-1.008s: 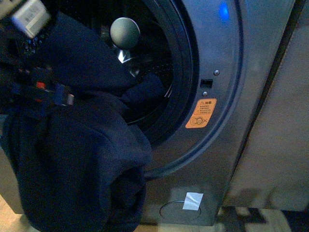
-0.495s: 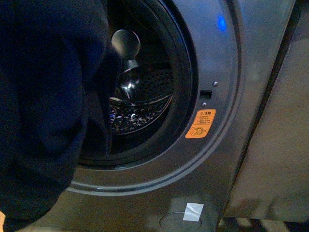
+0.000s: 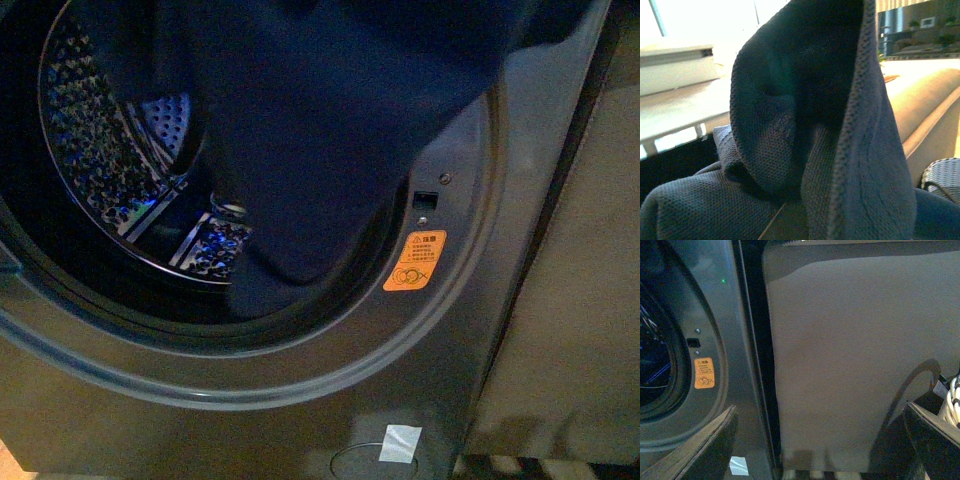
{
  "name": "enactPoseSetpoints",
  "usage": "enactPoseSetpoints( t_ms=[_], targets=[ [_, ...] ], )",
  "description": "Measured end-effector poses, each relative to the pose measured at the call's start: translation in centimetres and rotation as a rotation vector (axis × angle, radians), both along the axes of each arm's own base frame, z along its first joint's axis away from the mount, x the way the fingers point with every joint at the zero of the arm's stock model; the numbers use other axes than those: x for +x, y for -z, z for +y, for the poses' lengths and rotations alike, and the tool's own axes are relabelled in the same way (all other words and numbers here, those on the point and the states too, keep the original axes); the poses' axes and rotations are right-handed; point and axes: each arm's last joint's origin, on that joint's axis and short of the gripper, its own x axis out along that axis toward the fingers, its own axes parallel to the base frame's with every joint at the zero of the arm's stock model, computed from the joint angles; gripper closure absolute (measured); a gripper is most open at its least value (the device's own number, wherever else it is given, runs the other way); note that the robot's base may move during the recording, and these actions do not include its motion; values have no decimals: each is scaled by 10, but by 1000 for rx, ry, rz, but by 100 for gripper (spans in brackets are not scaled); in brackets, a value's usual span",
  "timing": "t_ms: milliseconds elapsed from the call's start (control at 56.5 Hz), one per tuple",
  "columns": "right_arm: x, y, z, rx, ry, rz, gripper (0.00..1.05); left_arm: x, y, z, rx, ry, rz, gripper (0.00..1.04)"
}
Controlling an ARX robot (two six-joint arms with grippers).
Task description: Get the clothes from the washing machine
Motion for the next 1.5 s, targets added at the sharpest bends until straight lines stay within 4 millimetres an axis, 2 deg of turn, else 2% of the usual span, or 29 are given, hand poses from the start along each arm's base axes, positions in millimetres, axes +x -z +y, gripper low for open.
enactPoseSetpoints(
  t_ms=[248, 407, 831, 867, 973, 1132, 1504],
  targets=[
    [0, 0, 0, 0, 0, 0, 7, -15, -54, -60, -48, 149, -37, 98],
    [0, 0, 0, 0, 0, 0, 7, -13, -74, -84, -61, 175, -30, 98],
    [0, 0, 0, 0, 0, 0, 7, -12, -77, -88, -65, 172, -35, 98],
    [1, -2, 0, 19, -47, -21, 7, -12, -77, -88, -65, 172, -35, 98],
    [2, -24, -4, 134, -319, -199, 7, -12, -78, -88, -65, 166, -36, 98],
    [1, -45, -7, 166, -553, -264, 7, -12, -78, -88, -65, 165, -37, 98],
    [11, -137, 1, 42, -631, -491, 7, -12, -78, -88, -65, 165, -37, 98]
  ],
)
